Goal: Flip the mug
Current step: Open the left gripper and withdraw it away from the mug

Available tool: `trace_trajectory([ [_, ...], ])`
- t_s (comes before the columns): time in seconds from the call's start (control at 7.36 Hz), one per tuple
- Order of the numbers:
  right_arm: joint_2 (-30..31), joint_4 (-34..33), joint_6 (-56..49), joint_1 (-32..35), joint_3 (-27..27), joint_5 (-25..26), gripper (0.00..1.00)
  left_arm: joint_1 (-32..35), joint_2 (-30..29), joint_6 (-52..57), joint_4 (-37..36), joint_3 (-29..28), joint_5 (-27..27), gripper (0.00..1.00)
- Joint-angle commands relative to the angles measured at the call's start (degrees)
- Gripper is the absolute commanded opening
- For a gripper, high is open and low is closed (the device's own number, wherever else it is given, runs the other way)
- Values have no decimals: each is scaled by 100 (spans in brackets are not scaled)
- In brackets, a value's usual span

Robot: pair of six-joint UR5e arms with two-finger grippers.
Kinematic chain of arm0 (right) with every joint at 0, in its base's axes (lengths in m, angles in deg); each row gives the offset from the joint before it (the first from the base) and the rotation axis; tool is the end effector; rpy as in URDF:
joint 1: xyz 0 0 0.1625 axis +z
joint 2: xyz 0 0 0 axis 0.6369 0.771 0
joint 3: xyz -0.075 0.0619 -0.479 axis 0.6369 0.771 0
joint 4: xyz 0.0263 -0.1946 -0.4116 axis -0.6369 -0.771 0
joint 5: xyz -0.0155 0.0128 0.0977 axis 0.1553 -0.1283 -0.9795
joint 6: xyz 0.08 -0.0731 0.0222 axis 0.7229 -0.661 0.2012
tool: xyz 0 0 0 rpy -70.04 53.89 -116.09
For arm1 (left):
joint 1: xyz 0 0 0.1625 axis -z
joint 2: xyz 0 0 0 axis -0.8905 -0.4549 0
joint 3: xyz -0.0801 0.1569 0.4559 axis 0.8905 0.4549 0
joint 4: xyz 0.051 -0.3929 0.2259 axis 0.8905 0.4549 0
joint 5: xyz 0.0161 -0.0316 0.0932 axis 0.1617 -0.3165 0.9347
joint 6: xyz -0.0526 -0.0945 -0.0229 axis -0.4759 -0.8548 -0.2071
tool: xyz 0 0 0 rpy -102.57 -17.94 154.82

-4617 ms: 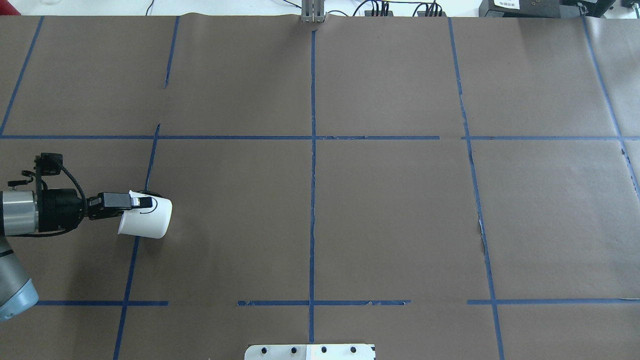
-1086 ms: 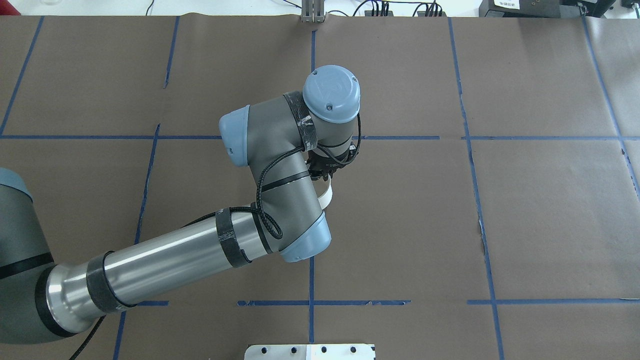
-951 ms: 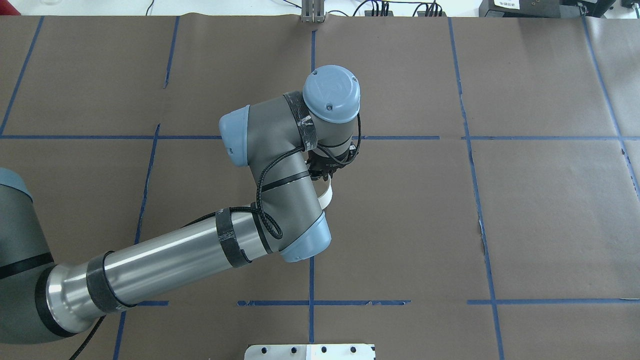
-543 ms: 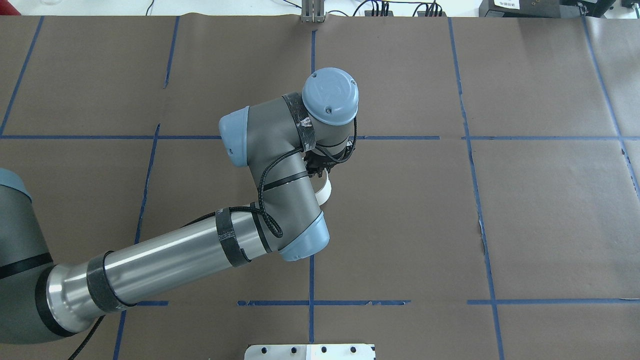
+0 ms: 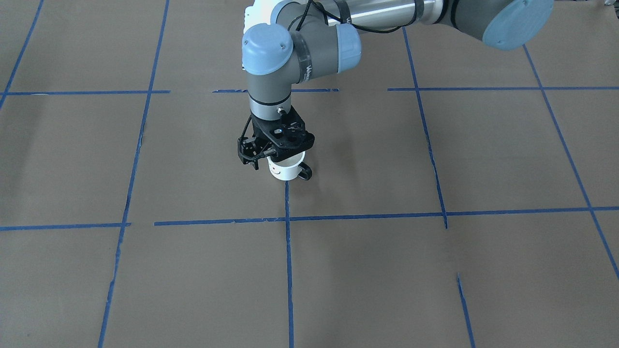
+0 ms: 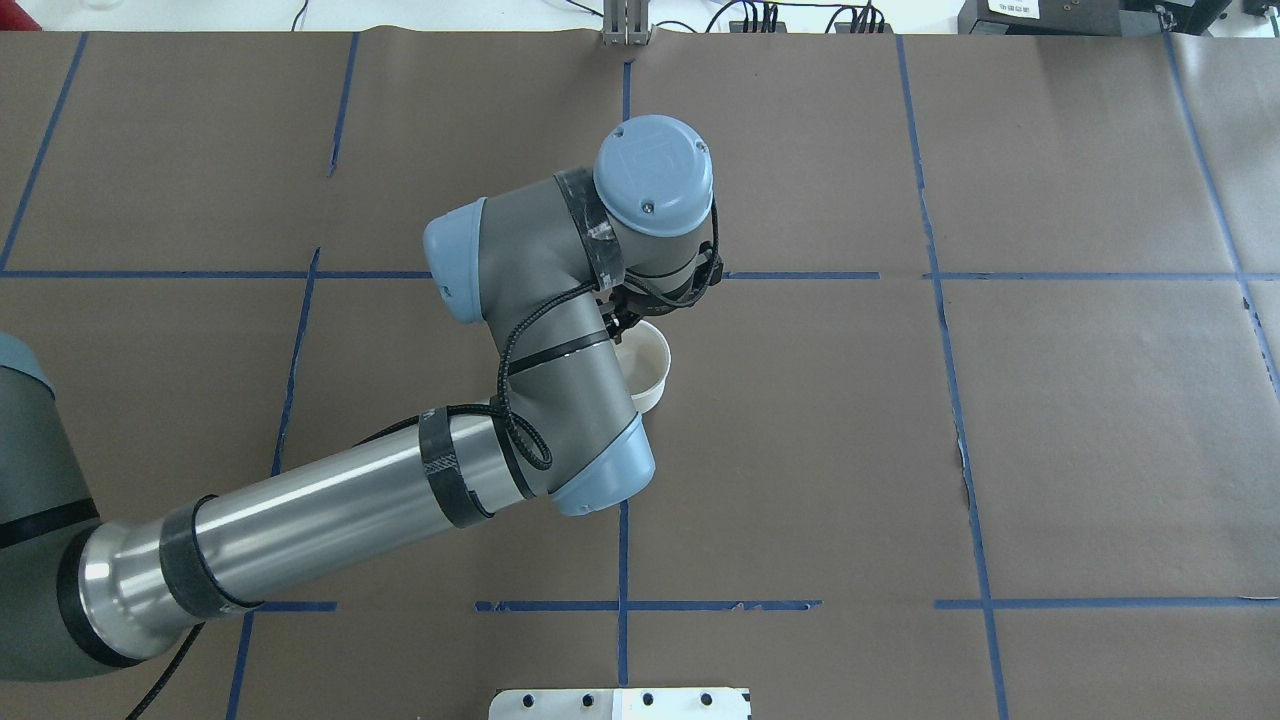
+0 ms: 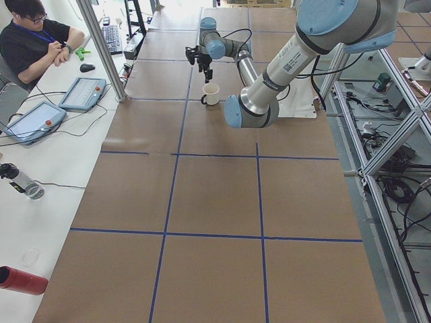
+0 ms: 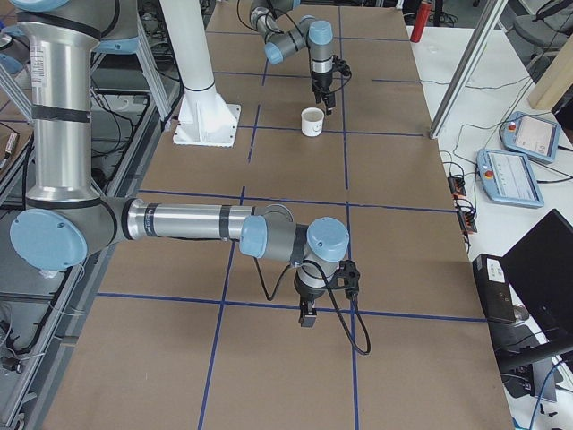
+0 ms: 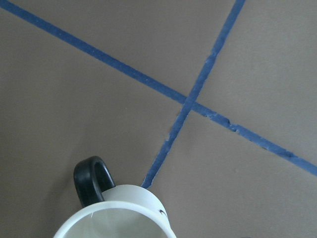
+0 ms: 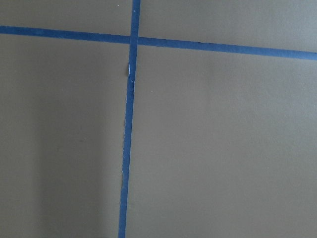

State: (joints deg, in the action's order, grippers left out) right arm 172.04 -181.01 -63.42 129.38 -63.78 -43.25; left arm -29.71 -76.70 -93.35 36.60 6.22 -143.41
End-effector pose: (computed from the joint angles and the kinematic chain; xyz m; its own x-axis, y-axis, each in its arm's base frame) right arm 0.0600 -0.4939 0.7391 0.7528 -0.0624 0.6553 0.1148 0.9927 -0.0373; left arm 0.6296 -0.5316 0.0868 0.5065 -0.4217 -0.7521 0.3665 0.8948 -0.2549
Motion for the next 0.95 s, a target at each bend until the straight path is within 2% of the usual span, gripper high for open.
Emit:
trace_trajectory([
  [0.0,0,0,0,0,0,0,100,445,1461,1166,-106,1948,-263,100],
  [0.14,0,0,0,0,0,0,100,918,2149,2070,-107,2489,-271,100],
  [0.27,0,0,0,0,0,0,100,1314,2721,3037,-107,2773,-341,100],
  [0.41,0,0,0,0,0,0,100,1866,3371,4203,-98,2932,-742,100],
  [0.68,0,0,0,0,0,0,100,3078,4400,6899,-81,2855,-939,100],
  [0.81,0,0,0,0,0,0,100,3737,4728,7810,-72,2698,-1009,100],
])
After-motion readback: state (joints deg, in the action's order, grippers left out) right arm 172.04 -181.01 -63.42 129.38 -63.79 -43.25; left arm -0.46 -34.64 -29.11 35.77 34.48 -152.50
